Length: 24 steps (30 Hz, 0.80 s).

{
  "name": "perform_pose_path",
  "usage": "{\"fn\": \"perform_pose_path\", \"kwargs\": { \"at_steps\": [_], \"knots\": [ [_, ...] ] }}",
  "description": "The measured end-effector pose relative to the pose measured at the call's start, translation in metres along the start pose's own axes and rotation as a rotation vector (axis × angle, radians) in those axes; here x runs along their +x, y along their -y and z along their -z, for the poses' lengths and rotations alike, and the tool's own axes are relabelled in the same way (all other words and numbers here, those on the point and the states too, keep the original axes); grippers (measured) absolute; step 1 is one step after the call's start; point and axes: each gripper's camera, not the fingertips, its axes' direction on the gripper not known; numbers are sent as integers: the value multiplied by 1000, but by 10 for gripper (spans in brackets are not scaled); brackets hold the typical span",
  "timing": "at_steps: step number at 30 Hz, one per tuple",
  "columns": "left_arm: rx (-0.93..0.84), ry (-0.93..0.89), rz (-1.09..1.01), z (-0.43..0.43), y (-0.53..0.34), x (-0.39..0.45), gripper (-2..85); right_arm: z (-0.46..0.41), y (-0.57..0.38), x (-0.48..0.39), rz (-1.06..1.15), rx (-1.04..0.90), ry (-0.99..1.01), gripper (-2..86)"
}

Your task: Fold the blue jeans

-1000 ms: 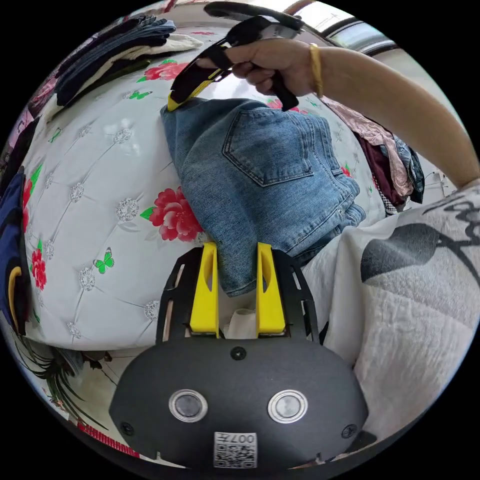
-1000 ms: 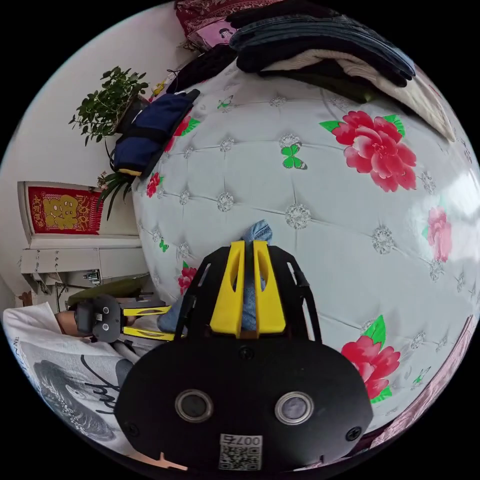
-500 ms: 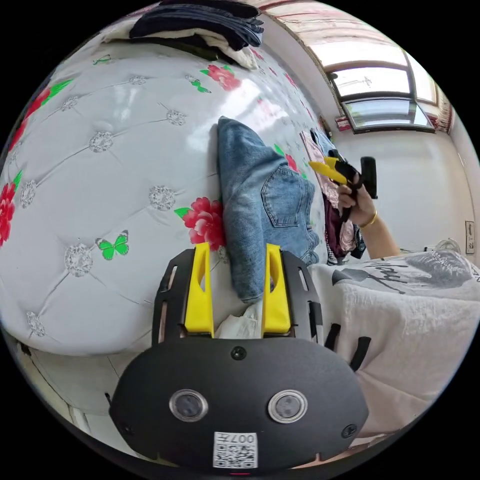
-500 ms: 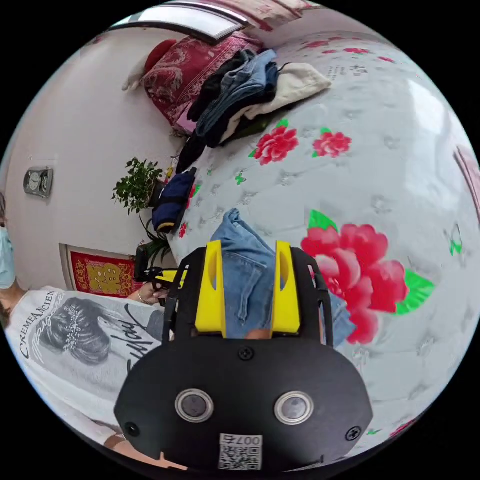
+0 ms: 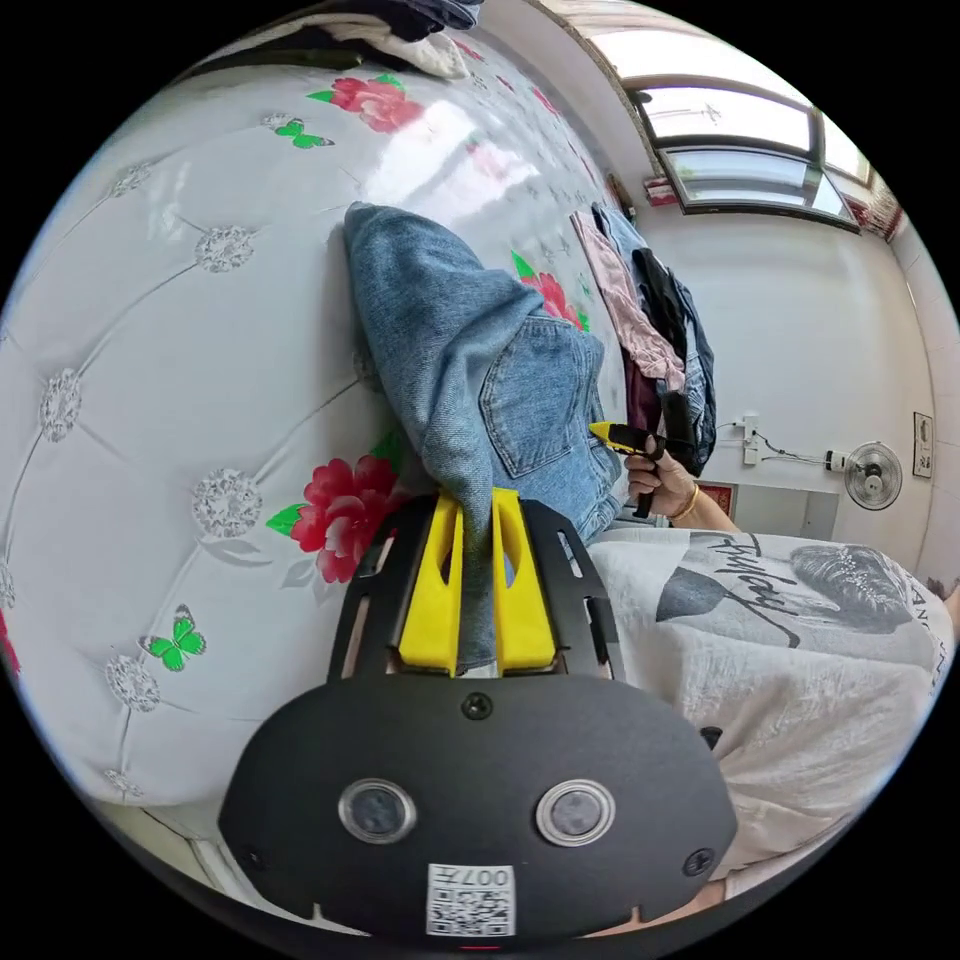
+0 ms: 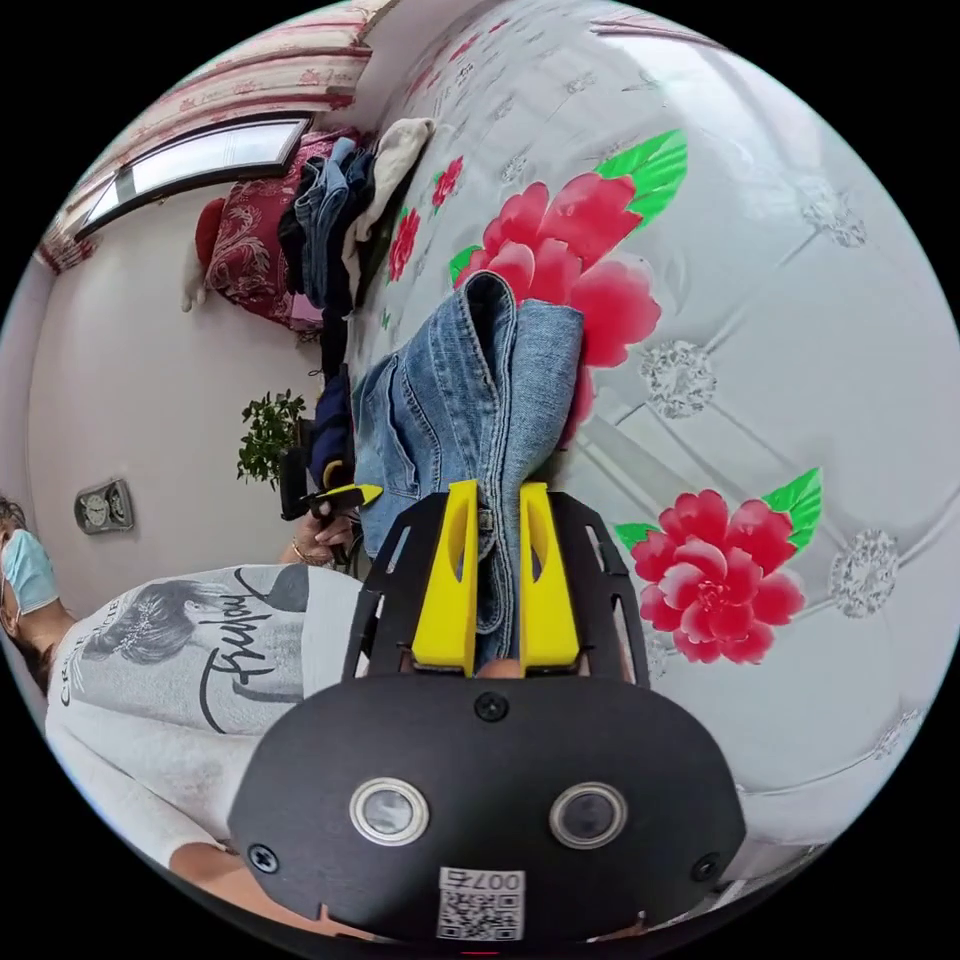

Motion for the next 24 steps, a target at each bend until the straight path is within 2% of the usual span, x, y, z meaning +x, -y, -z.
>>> {"fn": "perform_pose_path", "kwargs": {
  "at_steps": [4,9,11,13,16,17,19,22,24],
  "knots": [
    [154,-102,-88,62,34,19,42,14,23,-48,88,67,161,62],
    [335,-60,-350,186,106,60,41,43,112,-190,381,196,247,54],
    [445,8,-426,264,146,73,42,45,151,-250,474,244,282,55],
    [537,90,-428,318,178,77,45,36,194,-313,556,290,283,58],
    [649,329,-176,376,230,53,64,-6,263,-401,526,401,170,63],
    [681,456,-61,381,240,37,74,-32,284,-423,501,459,87,64],
    [691,596,50,364,242,11,84,-76,304,-438,472,483,-37,65],
    [637,631,68,284,211,-35,91,-155,294,-422,492,403,-196,66],
    [547,628,57,214,183,-59,92,-216,250,-376,538,257,-341,67]
  ]
}}
